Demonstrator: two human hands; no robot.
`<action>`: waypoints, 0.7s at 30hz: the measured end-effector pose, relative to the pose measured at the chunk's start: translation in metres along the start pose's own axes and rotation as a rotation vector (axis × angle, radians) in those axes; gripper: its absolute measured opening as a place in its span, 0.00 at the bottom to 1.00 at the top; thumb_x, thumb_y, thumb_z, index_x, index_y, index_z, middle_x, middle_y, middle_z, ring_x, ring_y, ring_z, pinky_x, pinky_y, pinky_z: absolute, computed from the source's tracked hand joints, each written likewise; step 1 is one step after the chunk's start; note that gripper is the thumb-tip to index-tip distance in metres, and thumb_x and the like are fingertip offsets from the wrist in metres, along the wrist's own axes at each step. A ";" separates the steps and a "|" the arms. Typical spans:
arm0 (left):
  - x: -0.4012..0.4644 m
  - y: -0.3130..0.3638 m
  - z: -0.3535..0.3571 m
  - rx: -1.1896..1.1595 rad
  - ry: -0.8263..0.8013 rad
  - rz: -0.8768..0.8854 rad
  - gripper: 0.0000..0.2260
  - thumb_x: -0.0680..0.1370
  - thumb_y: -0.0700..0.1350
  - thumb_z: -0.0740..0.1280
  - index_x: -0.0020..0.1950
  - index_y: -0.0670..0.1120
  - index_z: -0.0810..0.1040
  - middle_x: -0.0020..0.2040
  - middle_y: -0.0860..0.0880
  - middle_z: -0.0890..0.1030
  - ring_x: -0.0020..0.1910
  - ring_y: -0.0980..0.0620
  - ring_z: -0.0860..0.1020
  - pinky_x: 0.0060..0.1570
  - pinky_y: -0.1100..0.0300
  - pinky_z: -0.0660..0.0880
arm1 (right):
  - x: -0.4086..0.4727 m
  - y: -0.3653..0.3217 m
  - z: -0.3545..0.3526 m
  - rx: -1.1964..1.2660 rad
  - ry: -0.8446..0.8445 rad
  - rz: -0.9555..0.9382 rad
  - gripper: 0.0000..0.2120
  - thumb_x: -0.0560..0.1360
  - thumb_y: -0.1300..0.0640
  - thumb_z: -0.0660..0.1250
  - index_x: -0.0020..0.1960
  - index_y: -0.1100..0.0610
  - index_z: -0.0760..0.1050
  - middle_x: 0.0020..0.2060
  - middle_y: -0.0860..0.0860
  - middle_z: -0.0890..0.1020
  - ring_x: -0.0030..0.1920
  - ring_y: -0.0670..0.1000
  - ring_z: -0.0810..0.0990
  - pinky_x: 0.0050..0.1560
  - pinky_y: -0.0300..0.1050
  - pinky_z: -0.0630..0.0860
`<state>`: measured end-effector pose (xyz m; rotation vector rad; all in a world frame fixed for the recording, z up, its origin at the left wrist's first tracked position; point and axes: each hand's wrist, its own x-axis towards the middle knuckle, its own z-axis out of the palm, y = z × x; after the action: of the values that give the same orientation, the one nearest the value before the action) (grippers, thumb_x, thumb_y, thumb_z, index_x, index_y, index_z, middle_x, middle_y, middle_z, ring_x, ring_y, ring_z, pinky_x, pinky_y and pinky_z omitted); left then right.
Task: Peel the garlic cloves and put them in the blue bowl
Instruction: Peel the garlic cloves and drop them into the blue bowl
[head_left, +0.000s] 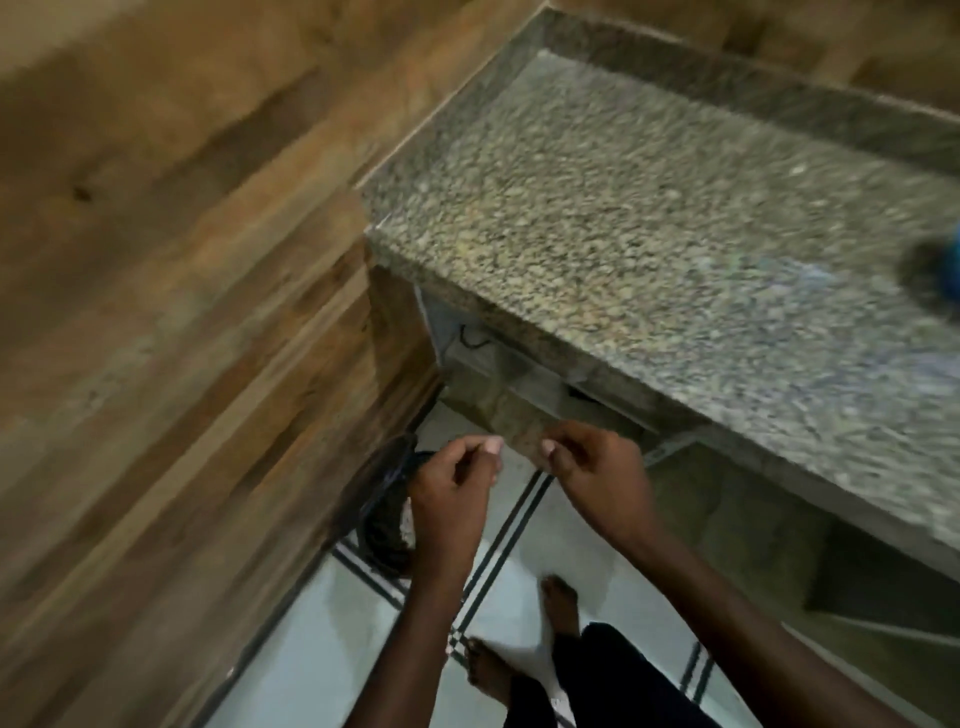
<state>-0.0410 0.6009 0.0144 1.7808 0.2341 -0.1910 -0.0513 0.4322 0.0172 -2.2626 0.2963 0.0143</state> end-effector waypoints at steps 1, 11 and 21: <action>-0.008 0.013 0.014 -0.024 -0.024 0.020 0.06 0.81 0.46 0.69 0.47 0.53 0.85 0.41 0.52 0.86 0.44 0.53 0.84 0.50 0.49 0.82 | -0.009 0.004 -0.022 -0.010 0.037 -0.005 0.10 0.75 0.47 0.64 0.39 0.49 0.79 0.29 0.43 0.77 0.33 0.45 0.78 0.32 0.30 0.66; -0.072 0.071 0.203 -0.074 -0.375 0.057 0.08 0.82 0.41 0.67 0.46 0.48 0.86 0.41 0.49 0.87 0.42 0.50 0.85 0.44 0.57 0.81 | -0.062 0.128 -0.210 0.047 0.269 0.199 0.07 0.77 0.52 0.68 0.43 0.51 0.83 0.36 0.45 0.85 0.39 0.43 0.83 0.43 0.48 0.80; -0.109 0.085 0.443 0.070 -0.514 -0.032 0.08 0.80 0.43 0.69 0.45 0.47 0.86 0.40 0.45 0.86 0.42 0.43 0.85 0.44 0.46 0.82 | -0.071 0.296 -0.348 0.183 0.353 0.361 0.10 0.76 0.52 0.64 0.42 0.50 0.83 0.35 0.45 0.85 0.36 0.46 0.84 0.41 0.53 0.83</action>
<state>-0.1255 0.1444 0.0253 1.7339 -0.1148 -0.6741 -0.2150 0.0006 0.0300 -1.9955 0.8559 -0.2168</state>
